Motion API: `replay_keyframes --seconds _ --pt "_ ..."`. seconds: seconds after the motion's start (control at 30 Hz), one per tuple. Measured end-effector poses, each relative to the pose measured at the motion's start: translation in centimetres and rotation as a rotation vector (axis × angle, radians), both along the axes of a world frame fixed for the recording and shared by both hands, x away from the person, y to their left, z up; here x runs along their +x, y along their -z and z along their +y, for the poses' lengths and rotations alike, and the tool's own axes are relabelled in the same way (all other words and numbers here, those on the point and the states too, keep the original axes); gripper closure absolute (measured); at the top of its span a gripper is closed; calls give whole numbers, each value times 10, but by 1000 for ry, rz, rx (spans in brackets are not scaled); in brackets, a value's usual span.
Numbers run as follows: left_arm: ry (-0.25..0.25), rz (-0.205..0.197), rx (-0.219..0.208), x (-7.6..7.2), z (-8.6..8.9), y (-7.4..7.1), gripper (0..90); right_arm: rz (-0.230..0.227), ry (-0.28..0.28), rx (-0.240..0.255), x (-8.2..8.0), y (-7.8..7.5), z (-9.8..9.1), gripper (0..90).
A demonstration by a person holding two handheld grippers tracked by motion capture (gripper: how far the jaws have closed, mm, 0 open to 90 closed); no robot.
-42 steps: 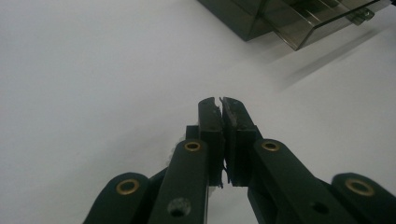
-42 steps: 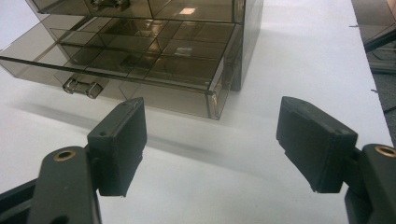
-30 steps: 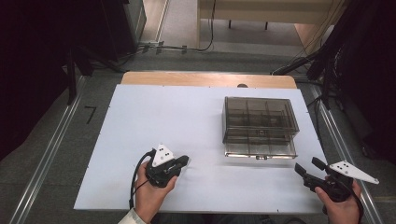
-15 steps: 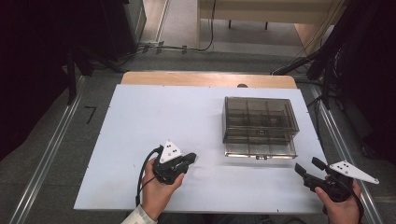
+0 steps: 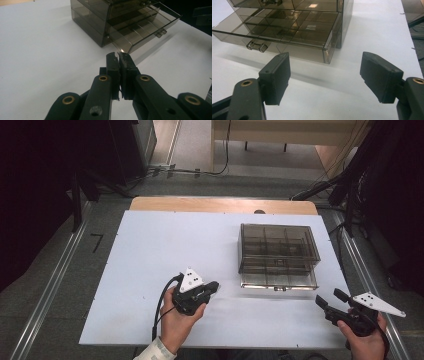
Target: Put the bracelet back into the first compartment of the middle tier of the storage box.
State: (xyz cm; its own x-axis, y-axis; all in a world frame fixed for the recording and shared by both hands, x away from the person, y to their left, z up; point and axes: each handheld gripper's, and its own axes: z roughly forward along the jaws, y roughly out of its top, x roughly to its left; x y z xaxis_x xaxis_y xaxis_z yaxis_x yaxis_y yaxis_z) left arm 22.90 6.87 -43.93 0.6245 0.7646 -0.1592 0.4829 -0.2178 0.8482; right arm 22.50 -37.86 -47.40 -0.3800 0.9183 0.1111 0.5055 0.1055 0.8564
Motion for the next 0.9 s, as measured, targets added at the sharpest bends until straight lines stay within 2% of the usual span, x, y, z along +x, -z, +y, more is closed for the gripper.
replay_keyframes --seconds 0.13,0.9 --pt "0 -10 6 2 -5 -1 881 1 0 0 0 0 0 228" --pt "16 -28 -30 13 -22 -10 881 4 -1 2 0 0 0 227"
